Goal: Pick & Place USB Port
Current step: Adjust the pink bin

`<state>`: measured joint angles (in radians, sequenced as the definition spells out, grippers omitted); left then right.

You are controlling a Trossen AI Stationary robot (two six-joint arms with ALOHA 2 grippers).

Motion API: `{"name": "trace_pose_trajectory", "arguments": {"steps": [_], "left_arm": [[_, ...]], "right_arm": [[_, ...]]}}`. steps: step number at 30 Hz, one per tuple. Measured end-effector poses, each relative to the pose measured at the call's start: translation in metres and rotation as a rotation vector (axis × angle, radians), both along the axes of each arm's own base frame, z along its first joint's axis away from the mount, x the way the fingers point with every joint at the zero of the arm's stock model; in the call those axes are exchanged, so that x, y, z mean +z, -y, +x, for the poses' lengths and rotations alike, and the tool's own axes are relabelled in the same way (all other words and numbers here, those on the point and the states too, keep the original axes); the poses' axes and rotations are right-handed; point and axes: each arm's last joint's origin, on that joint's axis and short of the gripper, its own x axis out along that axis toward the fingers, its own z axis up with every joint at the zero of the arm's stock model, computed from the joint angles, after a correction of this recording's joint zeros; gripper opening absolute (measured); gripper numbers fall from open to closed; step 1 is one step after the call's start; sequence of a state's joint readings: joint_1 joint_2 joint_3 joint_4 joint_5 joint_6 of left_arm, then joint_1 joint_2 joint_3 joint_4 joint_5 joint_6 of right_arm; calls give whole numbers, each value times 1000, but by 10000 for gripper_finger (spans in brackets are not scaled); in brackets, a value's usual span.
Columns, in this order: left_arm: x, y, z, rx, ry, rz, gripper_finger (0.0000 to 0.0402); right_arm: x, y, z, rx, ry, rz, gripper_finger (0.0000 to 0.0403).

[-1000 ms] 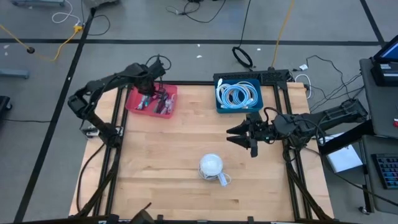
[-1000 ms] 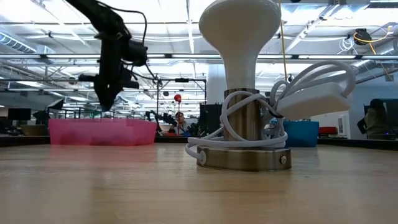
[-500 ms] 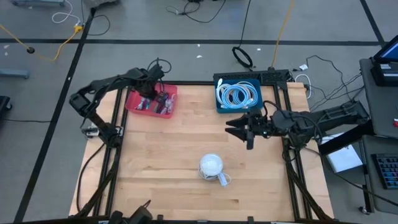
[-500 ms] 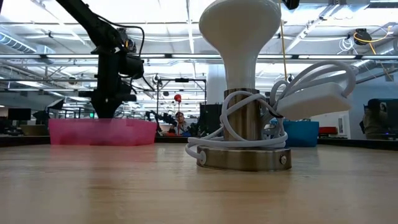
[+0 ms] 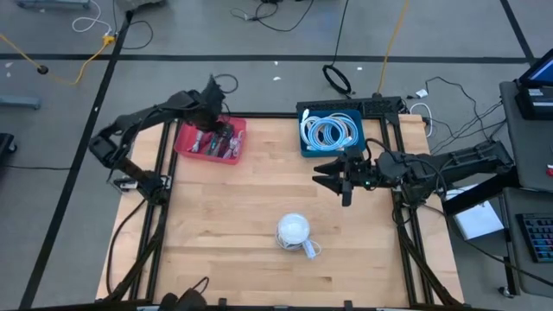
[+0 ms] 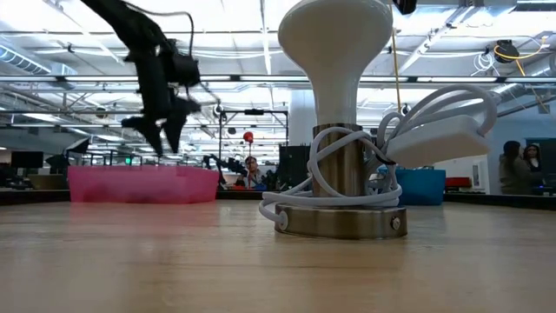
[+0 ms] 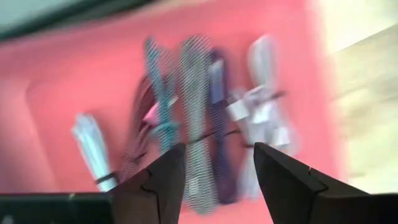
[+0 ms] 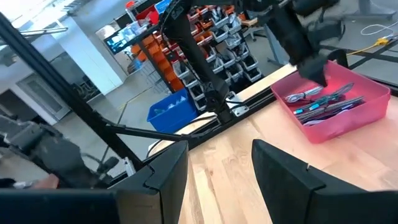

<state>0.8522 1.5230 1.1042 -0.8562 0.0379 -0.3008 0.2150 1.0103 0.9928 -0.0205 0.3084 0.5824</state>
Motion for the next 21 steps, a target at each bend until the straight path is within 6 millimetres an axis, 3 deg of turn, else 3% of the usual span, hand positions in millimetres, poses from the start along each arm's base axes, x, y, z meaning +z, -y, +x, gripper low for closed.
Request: {"name": "trace_pose_trajectory", "arguments": {"steps": [6,10,12,17,21], "left_arm": [[69,20,-1,-72,402,98,186],[117,51,-7,-146,685,195,186],[135,70,-13,-170,773,235,186],[164,112,-27,-261,935,261,186],[175,144,-34,-363,1012,218,186]], "right_arm": [[13,6,-19,89,52,-54,149],[18,21,-44,101,23,-156,43],[18,29,-57,70,-10,-204,14],[10,46,-93,-17,-150,-278,2],[-16,51,-124,-99,-264,-246,1]]}}
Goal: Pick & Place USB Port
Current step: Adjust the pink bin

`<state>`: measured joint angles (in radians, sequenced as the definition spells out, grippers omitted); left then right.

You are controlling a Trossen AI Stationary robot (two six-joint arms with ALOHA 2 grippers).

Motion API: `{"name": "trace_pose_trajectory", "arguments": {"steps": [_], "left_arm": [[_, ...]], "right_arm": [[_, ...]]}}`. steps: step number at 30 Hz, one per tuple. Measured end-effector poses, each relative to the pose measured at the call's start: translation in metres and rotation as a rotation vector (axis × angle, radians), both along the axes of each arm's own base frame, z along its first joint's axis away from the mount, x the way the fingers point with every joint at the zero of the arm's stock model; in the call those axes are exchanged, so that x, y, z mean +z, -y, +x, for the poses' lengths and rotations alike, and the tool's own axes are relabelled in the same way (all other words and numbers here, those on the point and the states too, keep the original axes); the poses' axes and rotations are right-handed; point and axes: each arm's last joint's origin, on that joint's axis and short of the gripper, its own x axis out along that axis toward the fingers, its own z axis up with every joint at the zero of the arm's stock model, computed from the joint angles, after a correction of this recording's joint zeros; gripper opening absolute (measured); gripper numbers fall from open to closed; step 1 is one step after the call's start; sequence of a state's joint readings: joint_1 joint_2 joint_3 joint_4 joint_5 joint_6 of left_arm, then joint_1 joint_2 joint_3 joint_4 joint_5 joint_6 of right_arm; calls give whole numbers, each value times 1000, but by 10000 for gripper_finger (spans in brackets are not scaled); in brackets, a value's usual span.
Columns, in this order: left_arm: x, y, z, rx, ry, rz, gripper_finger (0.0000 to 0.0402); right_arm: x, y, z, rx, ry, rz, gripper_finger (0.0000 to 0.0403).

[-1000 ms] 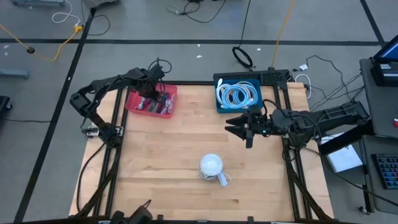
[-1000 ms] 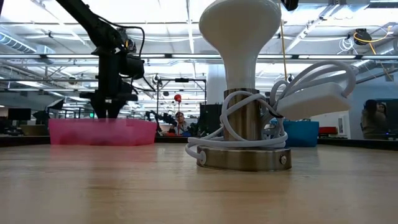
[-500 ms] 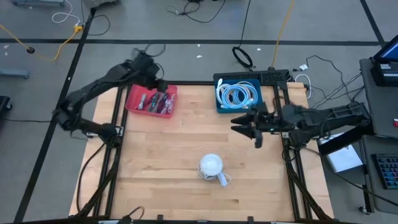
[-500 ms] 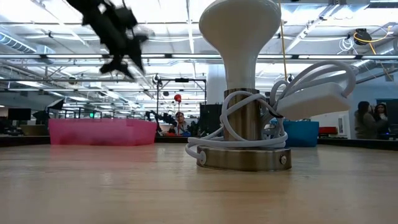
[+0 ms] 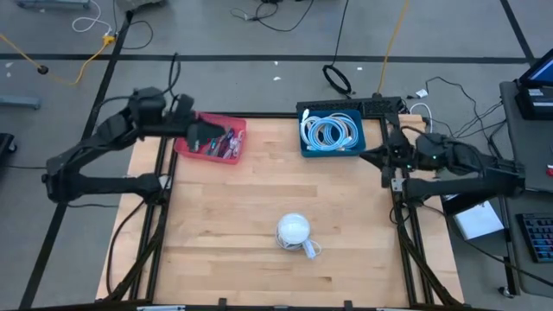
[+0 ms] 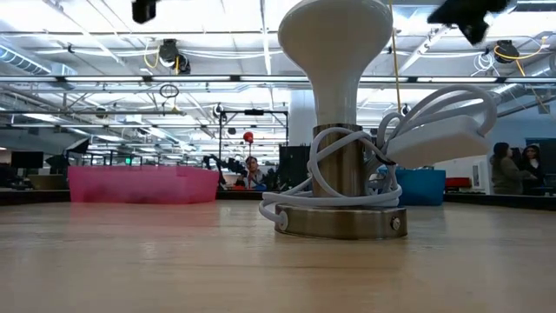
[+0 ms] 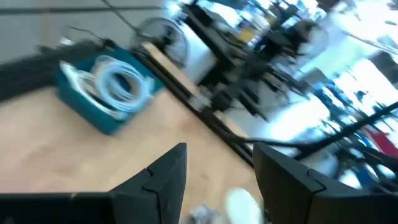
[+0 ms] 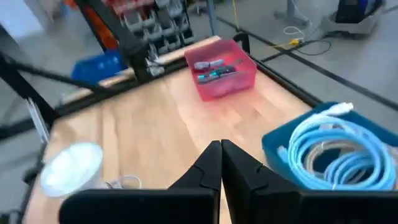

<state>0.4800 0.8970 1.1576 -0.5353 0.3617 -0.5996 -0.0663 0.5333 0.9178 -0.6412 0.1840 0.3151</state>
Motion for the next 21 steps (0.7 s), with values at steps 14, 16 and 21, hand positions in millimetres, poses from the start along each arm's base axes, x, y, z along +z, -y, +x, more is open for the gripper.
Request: {"name": "trace_pose_trajectory", "arguments": {"steps": [14,16,21], "left_arm": [[-74,80,-2,-67,-340,4,186],[-101,88,-2,-18,-396,-27,186],[-158,94,-1,120,-466,30,186]], "right_arm": [[-96,-2,-16,27,238,71,0],[-108,-2,-12,32,217,108,0],[-125,-3,-4,67,213,155,0]]}}
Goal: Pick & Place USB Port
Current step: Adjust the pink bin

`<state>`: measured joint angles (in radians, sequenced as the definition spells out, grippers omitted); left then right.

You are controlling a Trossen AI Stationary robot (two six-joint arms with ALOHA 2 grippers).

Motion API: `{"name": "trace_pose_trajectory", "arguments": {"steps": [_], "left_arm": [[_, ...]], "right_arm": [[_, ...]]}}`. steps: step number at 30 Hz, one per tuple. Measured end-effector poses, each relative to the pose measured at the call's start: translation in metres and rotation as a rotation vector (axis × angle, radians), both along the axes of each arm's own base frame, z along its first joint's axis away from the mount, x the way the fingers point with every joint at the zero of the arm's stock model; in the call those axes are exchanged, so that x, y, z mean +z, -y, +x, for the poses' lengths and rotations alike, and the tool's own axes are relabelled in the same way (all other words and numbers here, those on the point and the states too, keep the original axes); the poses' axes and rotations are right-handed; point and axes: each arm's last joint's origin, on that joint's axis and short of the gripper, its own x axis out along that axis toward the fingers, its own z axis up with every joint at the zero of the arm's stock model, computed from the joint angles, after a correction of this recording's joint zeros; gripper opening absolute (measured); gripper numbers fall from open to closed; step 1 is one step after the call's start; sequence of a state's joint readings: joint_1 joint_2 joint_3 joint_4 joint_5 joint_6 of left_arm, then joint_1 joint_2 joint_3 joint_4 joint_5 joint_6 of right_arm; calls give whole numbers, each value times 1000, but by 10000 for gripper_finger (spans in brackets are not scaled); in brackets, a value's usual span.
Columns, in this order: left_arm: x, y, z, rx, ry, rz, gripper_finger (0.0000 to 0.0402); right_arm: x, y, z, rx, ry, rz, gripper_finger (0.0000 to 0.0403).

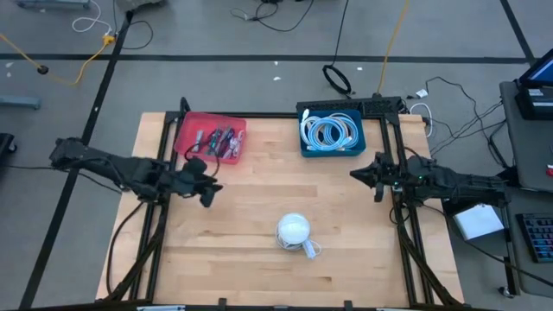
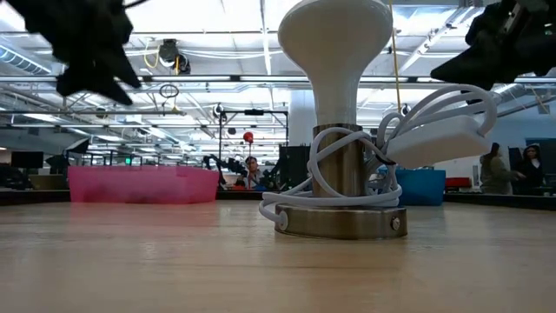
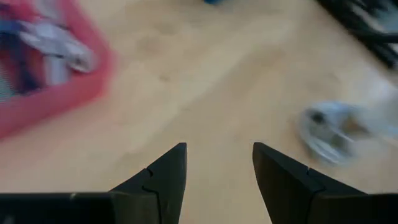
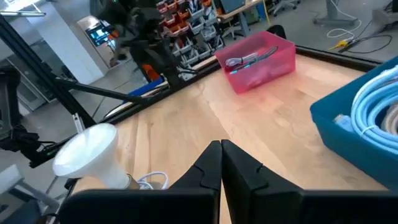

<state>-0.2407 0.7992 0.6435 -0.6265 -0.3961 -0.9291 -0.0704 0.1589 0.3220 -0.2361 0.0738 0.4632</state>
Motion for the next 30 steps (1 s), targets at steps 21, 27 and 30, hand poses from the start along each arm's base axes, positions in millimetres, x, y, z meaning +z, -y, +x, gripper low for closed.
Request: {"name": "trace_pose_trajectory", "arguments": {"steps": [21,27,30], "left_arm": [[-125,-101,17,234,-184,-106,186],[-137,-119,25,252,-189,-119,186],[-136,-125,27,252,-178,-105,186]], "right_arm": [[-1,2,7,-31,28,-30,0],[-1,2,7,-35,28,-30,0],[-1,2,7,-49,29,-27,0]]}}
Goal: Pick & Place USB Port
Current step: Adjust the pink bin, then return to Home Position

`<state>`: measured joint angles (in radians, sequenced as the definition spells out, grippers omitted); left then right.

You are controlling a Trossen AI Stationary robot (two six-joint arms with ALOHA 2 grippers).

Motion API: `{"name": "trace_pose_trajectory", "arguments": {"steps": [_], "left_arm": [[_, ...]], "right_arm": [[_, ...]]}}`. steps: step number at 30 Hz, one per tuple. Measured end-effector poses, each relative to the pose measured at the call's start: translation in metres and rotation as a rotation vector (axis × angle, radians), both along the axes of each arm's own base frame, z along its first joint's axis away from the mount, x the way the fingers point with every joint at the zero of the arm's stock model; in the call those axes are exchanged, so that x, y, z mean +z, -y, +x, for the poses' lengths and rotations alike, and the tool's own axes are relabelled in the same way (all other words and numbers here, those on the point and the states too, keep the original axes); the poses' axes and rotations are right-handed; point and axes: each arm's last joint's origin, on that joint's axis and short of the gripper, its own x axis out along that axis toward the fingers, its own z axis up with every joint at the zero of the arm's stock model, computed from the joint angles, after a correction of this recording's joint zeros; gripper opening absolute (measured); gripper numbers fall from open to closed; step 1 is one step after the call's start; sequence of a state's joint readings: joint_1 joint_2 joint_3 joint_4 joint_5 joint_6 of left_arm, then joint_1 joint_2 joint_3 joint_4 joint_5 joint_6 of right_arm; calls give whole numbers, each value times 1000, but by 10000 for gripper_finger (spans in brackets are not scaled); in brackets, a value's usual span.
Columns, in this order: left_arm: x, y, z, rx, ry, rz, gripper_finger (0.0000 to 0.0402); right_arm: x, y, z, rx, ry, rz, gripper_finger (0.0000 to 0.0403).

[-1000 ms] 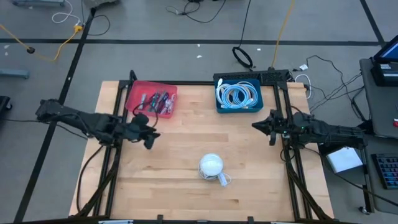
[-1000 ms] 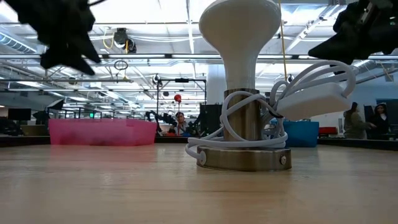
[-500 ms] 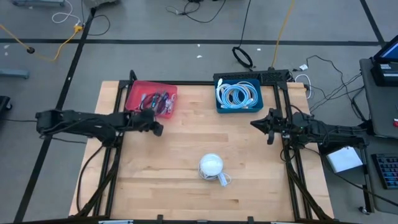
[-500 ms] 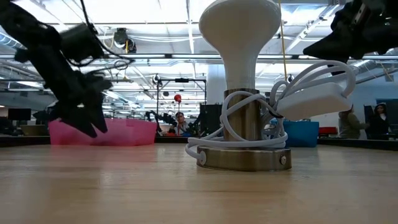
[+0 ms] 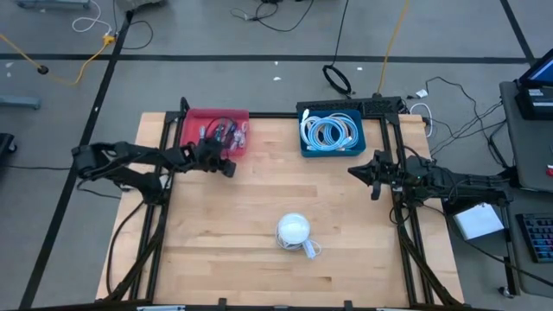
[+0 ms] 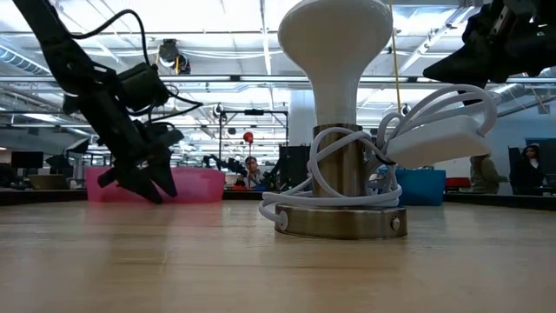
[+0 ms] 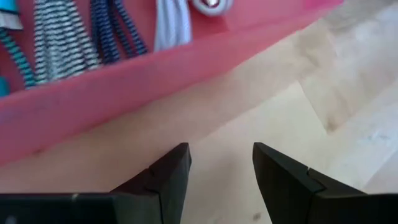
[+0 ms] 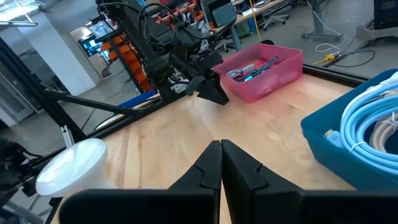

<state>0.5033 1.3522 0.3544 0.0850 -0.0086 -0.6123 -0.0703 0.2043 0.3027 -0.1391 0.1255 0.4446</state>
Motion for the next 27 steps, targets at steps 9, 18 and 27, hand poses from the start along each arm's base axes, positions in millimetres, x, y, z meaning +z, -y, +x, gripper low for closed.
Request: {"name": "trace_pose_trajectory", "arguments": {"steps": [9,18,27], "left_arm": [[6,-11,0,18,21,-1,186],[43,46,21,-314,274,-19,186],[58,93,-13,-221,128,2,186]], "right_arm": [[0,0,0,-2,2,11,0],[0,-1,0,49,2,17,0],[0,-2,0,81,0,28,0]]}}
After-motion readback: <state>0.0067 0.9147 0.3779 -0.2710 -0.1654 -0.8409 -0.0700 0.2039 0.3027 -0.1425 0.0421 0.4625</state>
